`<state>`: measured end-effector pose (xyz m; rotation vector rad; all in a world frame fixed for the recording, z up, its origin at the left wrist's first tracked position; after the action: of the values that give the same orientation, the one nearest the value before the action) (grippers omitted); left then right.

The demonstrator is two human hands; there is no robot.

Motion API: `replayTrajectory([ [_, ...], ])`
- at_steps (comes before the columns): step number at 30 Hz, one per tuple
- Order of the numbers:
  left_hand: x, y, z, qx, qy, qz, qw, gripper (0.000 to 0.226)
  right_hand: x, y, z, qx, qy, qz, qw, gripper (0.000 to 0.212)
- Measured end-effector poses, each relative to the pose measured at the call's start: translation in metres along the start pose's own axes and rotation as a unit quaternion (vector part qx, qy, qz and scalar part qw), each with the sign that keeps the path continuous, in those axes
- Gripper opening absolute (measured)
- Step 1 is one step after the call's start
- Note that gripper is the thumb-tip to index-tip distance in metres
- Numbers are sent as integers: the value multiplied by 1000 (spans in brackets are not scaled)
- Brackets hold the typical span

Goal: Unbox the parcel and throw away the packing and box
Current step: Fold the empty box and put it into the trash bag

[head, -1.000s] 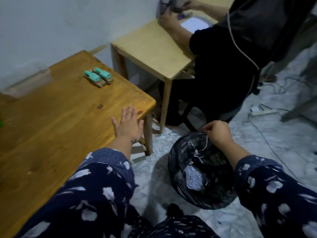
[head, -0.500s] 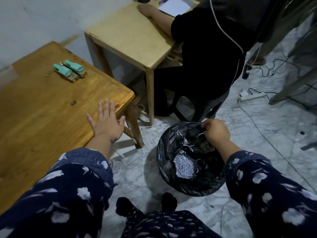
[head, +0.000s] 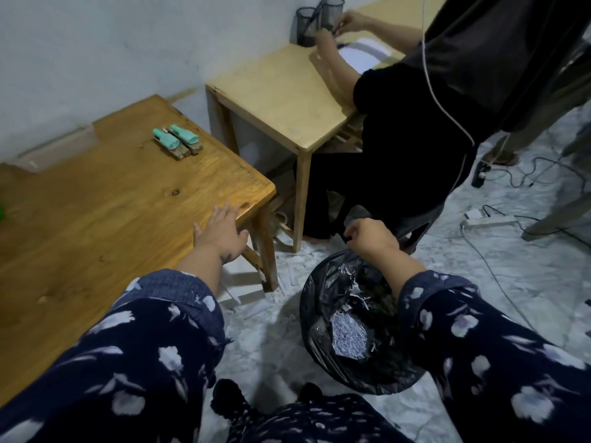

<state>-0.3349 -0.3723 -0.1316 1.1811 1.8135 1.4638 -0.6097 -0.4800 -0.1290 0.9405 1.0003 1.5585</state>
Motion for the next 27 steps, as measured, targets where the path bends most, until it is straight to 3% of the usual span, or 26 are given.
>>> replayTrajectory([
  [8, 59, 72, 86, 57, 96, -49, 993, 51, 18, -9, 177, -21, 170, 54, 984, 15],
  [19, 167, 202, 328, 53, 286, -229, 929, 46, 148, -57, 462, -44, 389, 100, 915, 20],
  [24, 202, 220, 444, 41, 360, -235, 902, 47, 198, -98, 556, -78, 406, 124, 902, 29],
  [27, 209, 218, 496, 53, 395, -233, 887, 50, 208, -126, 593, -94, 375, 119, 915, 51],
])
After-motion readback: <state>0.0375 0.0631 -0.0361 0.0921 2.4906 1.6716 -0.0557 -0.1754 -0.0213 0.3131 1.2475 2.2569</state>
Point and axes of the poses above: each hand's wrist, its own x-axis away from the middle knuckle, its own y-axis out of the back of the hand, z = x × y, the point moved 10 cm from there along -x, towards the middle knuckle, and after that the axes turned 15 degrees about -z, right-handed, at the moved point
